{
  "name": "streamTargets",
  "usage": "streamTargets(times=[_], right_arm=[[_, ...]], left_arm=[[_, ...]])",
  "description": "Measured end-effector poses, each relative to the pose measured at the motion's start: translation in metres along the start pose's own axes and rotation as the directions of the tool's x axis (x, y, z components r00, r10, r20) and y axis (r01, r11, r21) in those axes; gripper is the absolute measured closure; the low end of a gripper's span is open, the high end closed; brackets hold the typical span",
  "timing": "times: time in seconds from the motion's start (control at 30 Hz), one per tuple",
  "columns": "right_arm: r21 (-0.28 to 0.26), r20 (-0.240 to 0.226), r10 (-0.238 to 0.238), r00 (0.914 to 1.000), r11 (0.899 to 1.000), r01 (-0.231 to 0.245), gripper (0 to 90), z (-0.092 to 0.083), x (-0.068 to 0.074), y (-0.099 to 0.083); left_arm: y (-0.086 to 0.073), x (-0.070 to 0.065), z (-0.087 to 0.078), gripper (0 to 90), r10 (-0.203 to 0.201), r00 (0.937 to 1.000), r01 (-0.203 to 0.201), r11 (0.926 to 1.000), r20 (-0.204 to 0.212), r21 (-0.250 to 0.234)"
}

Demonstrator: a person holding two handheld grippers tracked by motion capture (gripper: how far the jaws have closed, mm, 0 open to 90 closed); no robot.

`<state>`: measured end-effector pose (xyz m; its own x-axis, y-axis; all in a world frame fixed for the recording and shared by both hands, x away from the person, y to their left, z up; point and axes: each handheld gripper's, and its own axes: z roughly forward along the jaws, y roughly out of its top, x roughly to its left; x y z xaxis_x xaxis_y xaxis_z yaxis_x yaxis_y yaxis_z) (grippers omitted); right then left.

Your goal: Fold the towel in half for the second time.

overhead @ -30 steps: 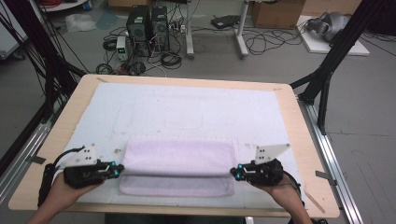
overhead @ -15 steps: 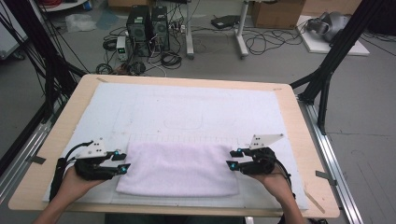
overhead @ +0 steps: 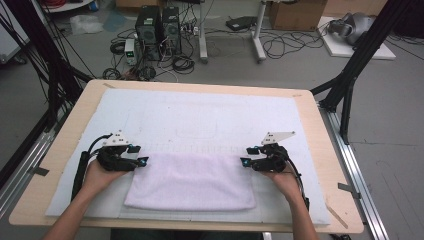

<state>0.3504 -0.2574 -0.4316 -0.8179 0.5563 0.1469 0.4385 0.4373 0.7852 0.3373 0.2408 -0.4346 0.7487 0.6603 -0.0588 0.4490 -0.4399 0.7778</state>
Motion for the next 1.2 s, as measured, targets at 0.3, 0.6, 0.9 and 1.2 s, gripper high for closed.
streamTargets(times=[0.3,0.6,0.9,1.2], right_arm=[[0.061,-0.009,-0.022,0.9997,0.998,0.022,46.7,0.015,-0.003,-0.004],[0.054,-0.037,-0.027,0.9989,0.998,0.029,65.8,0.014,-0.001,-0.009],[0.074,-0.039,-0.059,0.9975,0.995,0.062,79.5,0.013,0.005,-0.004],[0.047,0.015,-0.087,0.9961,0.995,0.087,80.2,0.003,-0.008,0.029]], left_arm=[[-0.006,0.003,0.009,47.7,-0.038,0.9992,0.037,0.9989,0.015,0.028],[-0.006,0.004,0.009,57.9,-0.064,0.9975,0.064,0.9977,0.031,0.022],[0.0,-0.006,0.007,77.1,0.009,0.9999,-0.009,0.9993,0.007,0.037],[0.036,0.006,0.004,77.6,0.004,0.997,-0.009,0.9984,-0.077,-0.055]])
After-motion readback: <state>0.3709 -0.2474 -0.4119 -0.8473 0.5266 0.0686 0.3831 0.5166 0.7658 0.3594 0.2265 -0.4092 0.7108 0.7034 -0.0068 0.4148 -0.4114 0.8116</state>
